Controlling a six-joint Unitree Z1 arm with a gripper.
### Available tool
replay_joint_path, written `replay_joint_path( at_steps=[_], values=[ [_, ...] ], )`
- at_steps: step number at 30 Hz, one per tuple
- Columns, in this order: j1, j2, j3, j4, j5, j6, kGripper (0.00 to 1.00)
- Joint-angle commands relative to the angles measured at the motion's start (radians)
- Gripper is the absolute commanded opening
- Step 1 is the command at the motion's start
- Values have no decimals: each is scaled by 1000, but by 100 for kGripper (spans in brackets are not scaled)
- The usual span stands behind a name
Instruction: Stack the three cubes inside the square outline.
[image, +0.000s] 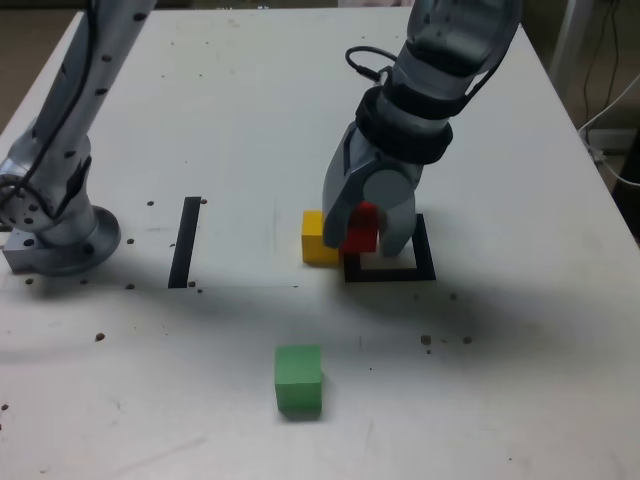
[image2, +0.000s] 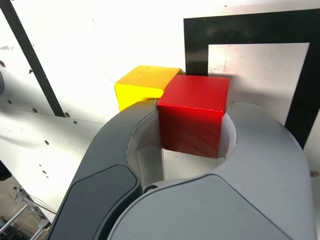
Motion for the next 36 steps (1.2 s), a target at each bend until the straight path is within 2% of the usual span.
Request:
replay_joint_path(
  at_steps=[1, 14, 34, 36],
  values=[
    [-7, -10, -7, -2, -1, -2, 30],
    [-29, 34, -128, 7, 11, -7, 30],
    [0, 78, -113, 7, 17, -9, 30],
    [0, 79, -112, 6, 17, -8, 33]
  ],
)
